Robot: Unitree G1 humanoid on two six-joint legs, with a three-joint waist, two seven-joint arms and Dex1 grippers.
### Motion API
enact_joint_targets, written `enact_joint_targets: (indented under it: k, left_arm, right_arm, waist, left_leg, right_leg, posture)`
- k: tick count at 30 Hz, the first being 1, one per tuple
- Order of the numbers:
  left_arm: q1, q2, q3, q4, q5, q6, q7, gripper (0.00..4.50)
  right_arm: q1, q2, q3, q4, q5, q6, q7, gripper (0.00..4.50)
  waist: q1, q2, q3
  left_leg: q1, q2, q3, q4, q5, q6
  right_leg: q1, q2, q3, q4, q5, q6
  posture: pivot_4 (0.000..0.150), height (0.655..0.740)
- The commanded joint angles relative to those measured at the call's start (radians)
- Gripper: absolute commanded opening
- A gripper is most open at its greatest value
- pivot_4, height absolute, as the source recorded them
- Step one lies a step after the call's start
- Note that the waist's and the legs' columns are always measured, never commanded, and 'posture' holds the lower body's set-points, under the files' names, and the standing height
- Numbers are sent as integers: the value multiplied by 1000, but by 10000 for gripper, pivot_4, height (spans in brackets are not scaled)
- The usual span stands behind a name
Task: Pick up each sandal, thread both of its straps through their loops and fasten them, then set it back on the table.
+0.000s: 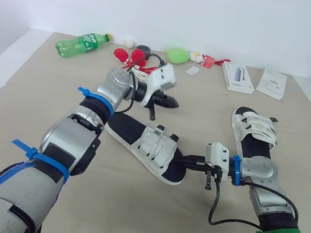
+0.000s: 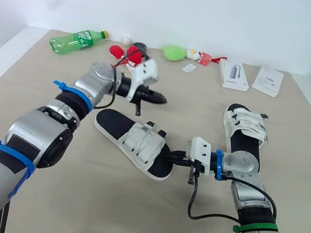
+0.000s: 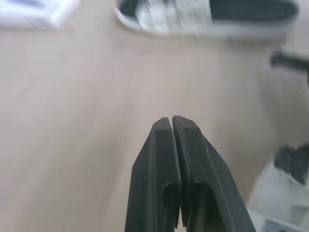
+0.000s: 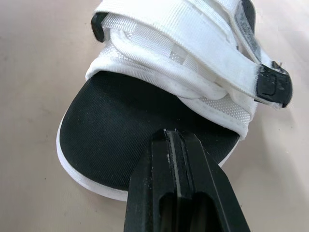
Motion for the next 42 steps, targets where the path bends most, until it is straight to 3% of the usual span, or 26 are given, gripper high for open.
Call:
enact_joint_targets:
  k: [1, 3, 4, 6, 10, 14, 24, 32, 35, 42]
  left_arm:
    - [52, 87, 36, -85, -26, -63, -94, 327]
    - [99, 128, 52, -114, -39, -77, -129, 0]
    - [131, 154, 53, -130, -41, -86, -156, 2457]
    - [197, 194, 45, -166, -33, -155, -195, 8629]
    - [291, 239, 44, -196, -32, -292, -239, 27617]
    - [323, 238, 37, -195, -26, -412, -250, 44327]
    - [331, 152, 2, -214, -35, -522, -310, 44327]
    - [311, 78, -3, -196, -54, -466, -333, 44327]
    - [298, 63, -2, -184, -56, -429, -347, 36407]
    - [279, 41, -8, -157, -29, -432, -308, 3606]
  right_arm:
    - [43, -29, -93, -133, 101, 125, -46, 3148]
    - [76, -41, -143, -206, 167, 198, -66, 10061]
    - [100, -51, -176, -251, 212, 243, -75, 13813]
    - [139, -59, -239, -334, 306, 332, -102, 23763]
    - [174, -48, -345, -444, 455, 466, -187, 43488]
    - [196, -59, -383, -487, 497, 511, -215, 45000]
    - [196, -95, -377, -476, 459, 491, -190, 45000]
    - [179, -93, -365, -509, 487, 513, -169, 45000]
    - [185, -100, -350, -527, 483, 516, -147, 45000]
    - [192, -98, -338, -534, 463, 513, -139, 45000]
  waist:
    - [-1, 0, 0]
    - [-2, 1, 0]
    - [-1, 1, 0]
    - [0, 1, 0]
    - [2, 1, 0]
    - [7, 1, 0]
    - [5, 1, 0]
    - [4, 1, 0]
    - [4, 1, 0]
    - [4, 1, 0]
  left_leg:
    - [-1, 0, 0, -1, 0, 0]
    - [-1, 0, 1, -3, 0, 0]
    - [-1, 0, 1, -3, 0, 0]
    - [-3, 0, 0, -4, 0, -1]
    - [-8, 0, -1, -4, 0, -1]
    - [-9, 0, -1, -1, 0, 0]
    - [-9, 0, 2, 3, 0, 1]
    - [-9, 1, 0, 3, 0, 1]
    - [-9, 1, 0, 3, 0, 1]
    - [-9, 1, 0, 3, 0, 1]
  right_leg:
    - [-1, 0, 0, 0, 0, -1]
    - [-3, 0, 1, 1, 1, -4]
    - [-3, 0, 1, 1, 0, -5]
    - [-5, 0, 0, 1, 0, -6]
    - [-9, -1, -1, 1, 1, -8]
    - [-8, -2, -2, 1, 2, -7]
    - [-7, -3, -2, 0, 3, 0]
    - [-8, 0, 0, 0, 3, 0]
    - [-8, 0, 0, 0, 3, 0]
    - [-8, 0, 0, 0, 3, 1]
  posture:
    - [1500, 7400]
    - [1500, 7400]
    - [1500, 7400]
    - [1500, 7400]
    - [1500, 7400]
    - [1500, 7400]
    - [1500, 7400]
    - [1500, 7400]
    - [1500, 7400]
    - [1500, 7400]
